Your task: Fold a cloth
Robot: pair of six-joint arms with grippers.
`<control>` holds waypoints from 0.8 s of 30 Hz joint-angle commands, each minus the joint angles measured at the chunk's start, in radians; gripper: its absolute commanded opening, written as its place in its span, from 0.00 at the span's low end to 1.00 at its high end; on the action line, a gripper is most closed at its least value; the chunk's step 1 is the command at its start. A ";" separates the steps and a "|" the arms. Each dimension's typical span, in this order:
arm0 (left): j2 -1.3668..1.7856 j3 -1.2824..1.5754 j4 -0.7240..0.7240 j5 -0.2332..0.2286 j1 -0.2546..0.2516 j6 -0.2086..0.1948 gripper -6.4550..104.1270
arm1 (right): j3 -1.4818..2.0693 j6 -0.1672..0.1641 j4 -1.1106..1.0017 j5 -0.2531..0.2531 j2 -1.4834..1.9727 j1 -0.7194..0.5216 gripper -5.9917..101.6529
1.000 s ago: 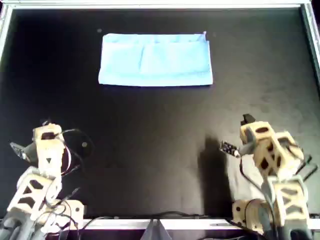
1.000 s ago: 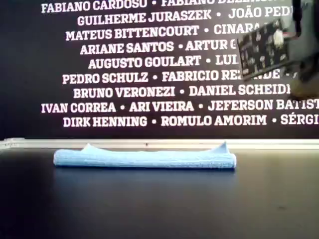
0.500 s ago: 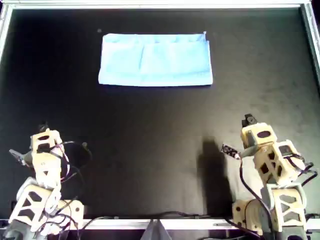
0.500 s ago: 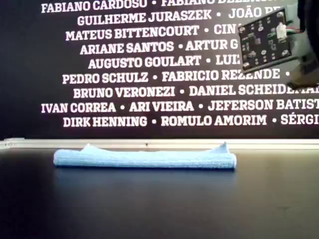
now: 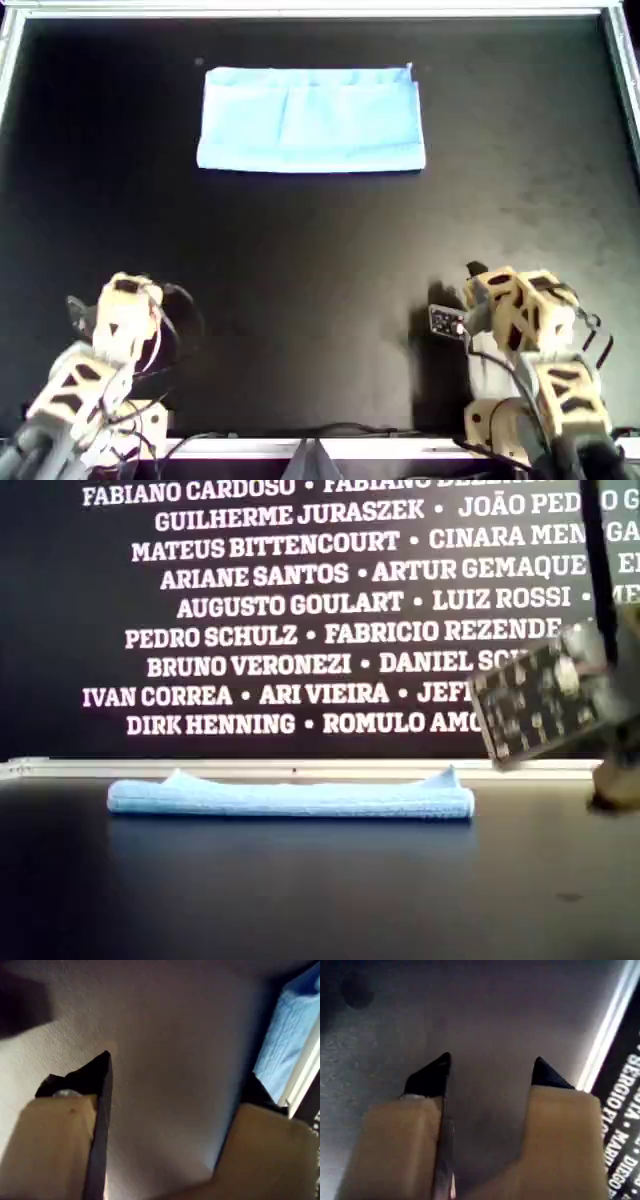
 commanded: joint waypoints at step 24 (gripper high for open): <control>-0.977 -0.669 -0.288 0.002 -0.012 -0.002 0.97 | -0.996 0.172 -0.038 -0.009 -1.124 0.192 0.88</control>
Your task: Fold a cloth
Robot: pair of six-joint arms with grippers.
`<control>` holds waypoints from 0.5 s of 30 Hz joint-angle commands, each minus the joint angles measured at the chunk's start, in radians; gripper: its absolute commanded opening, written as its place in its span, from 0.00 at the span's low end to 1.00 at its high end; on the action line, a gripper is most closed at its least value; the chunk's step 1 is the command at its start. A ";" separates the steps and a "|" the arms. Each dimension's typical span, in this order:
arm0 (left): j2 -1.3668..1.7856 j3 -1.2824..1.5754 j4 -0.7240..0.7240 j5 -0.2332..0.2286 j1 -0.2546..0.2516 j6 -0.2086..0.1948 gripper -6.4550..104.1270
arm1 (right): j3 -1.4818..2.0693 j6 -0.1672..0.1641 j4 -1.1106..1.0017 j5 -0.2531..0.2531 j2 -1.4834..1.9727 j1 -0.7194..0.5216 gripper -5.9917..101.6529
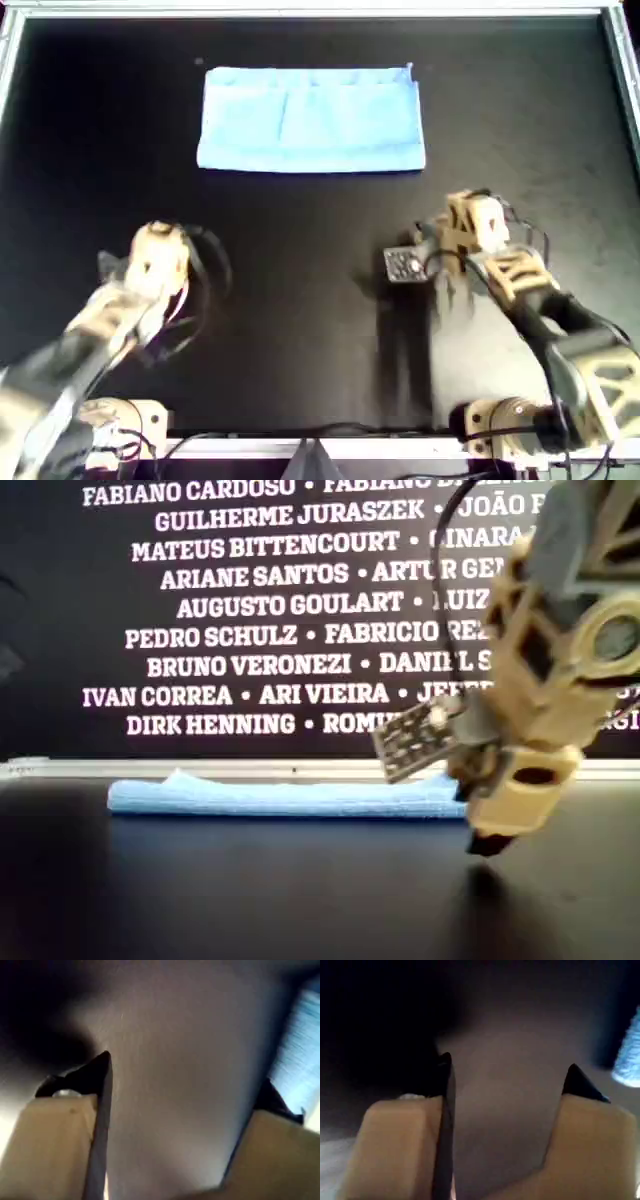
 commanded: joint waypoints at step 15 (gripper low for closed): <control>-0.385 -0.456 -0.043 -0.008 -0.006 0.008 0.97 | -0.474 0.003 -0.038 0.008 -0.296 -0.017 0.88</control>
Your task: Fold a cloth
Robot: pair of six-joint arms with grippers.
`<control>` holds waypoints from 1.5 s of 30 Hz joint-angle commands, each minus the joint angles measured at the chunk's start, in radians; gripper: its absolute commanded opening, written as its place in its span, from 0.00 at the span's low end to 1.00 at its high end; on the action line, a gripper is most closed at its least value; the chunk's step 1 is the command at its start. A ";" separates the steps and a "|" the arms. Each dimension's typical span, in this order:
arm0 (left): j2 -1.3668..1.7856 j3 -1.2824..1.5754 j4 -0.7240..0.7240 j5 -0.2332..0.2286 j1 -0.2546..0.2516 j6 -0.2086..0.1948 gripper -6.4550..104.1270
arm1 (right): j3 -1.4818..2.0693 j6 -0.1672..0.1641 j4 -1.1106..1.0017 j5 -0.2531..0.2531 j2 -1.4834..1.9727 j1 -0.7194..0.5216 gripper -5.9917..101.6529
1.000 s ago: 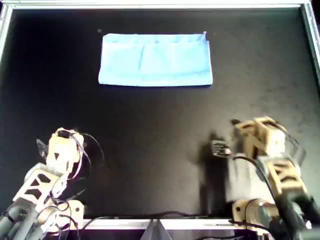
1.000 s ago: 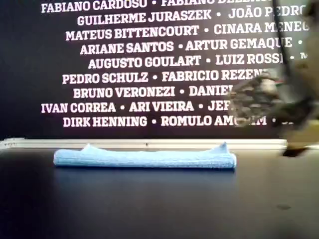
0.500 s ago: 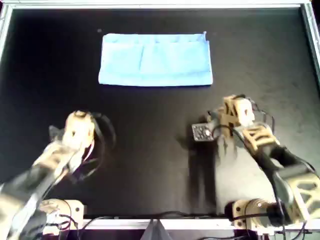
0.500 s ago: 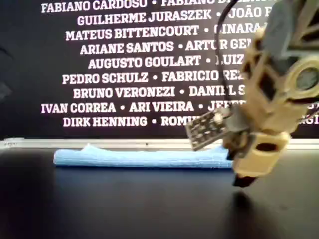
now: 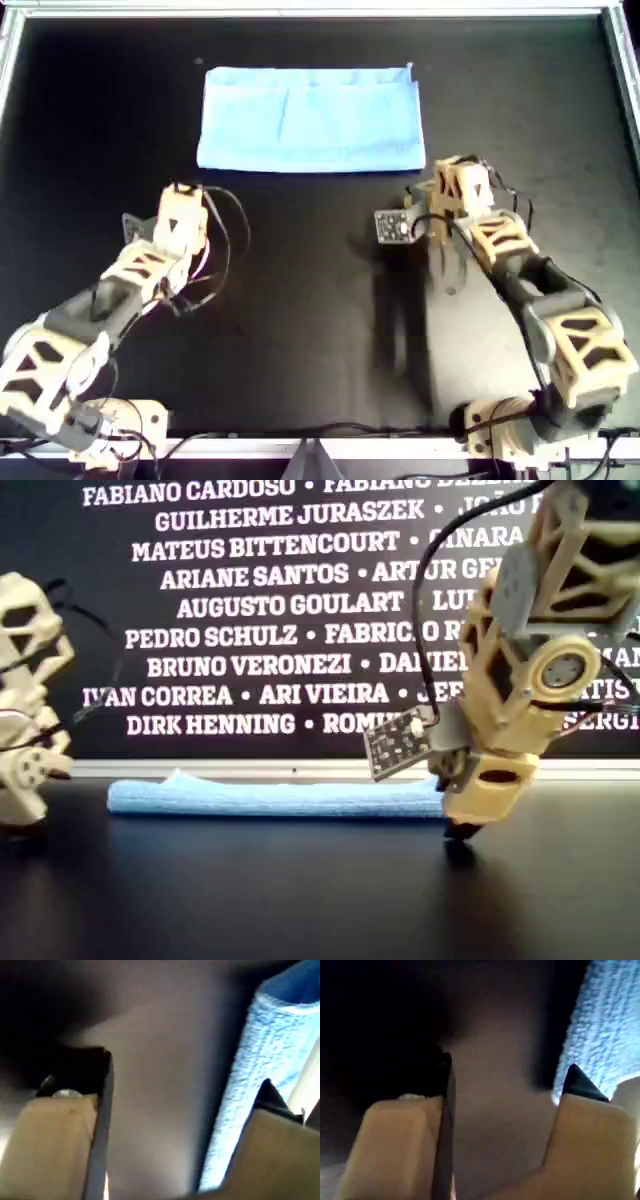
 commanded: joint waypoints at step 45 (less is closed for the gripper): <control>-0.460 -0.655 -0.009 0.023 0.054 0.006 0.96 | -0.561 -0.012 -0.017 0.006 -0.293 -0.026 0.73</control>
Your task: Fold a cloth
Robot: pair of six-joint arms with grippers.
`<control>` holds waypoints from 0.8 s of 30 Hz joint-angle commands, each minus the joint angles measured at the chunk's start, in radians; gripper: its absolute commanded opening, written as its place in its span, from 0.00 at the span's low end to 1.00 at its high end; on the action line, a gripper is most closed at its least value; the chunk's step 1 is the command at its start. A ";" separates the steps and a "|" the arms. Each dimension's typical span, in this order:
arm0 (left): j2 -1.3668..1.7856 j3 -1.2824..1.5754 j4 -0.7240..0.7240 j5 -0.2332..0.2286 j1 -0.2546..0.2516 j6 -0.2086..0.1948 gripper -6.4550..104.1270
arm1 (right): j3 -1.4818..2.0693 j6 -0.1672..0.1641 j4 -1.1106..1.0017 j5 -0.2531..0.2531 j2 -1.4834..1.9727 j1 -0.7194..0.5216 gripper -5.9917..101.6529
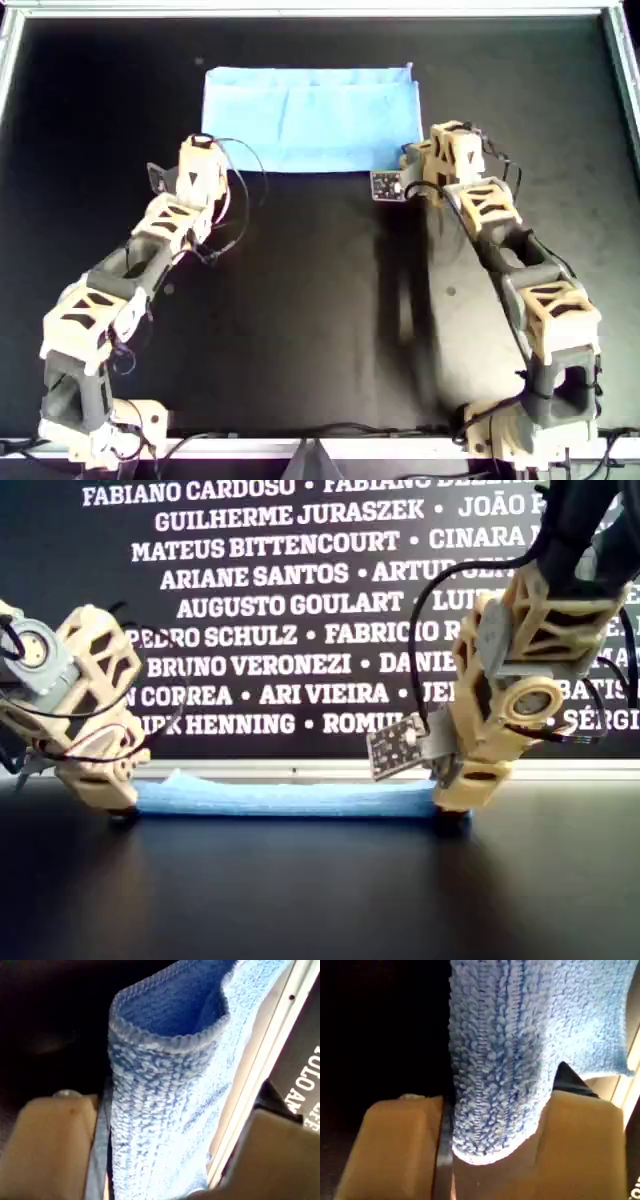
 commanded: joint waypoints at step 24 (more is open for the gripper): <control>-0.075 -0.130 0.000 -0.006 0.020 -0.003 0.93 | -0.178 -0.003 -0.017 0.005 -0.046 0.008 0.73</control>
